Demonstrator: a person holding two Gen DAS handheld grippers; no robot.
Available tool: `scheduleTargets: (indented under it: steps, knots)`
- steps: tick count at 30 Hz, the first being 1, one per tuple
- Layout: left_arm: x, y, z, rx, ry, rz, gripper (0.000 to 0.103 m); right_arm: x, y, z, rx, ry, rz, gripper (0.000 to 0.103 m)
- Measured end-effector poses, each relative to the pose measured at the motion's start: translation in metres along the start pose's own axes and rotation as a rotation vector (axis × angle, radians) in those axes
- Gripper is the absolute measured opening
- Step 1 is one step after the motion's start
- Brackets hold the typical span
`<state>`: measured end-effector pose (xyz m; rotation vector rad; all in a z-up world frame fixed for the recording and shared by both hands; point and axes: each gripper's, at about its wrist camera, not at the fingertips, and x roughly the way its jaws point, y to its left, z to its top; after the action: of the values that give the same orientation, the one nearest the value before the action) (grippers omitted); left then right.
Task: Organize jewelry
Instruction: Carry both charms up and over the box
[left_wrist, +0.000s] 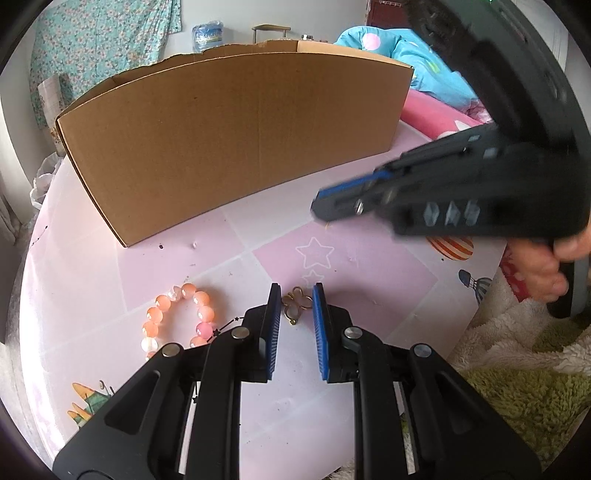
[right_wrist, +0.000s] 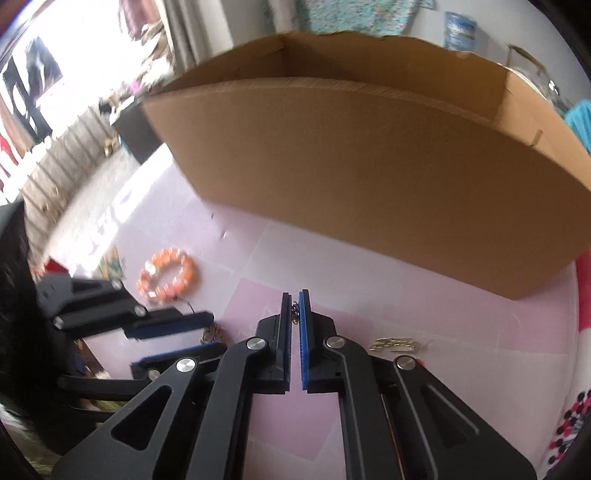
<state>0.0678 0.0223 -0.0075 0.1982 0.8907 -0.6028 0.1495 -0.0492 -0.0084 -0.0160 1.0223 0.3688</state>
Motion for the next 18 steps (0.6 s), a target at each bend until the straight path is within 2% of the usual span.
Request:
scheduleTargets:
  steps: [5,11,18]
  knots:
    - [-0.001,0.001,0.001,-0.007,-0.002,-0.002,0.016,-0.019,-0.022,0.005,0.081,-0.045,0.04,0.004]
    - [-0.009,0.004,0.003,-0.01,-0.016,-0.001,0.016,-0.036,-0.025,0.007,0.102,-0.089,0.047,0.004]
    - [-0.042,0.007,0.024,0.0,-0.094,-0.022,0.016,-0.064,-0.021,0.02,0.064,-0.182,0.067,0.004]
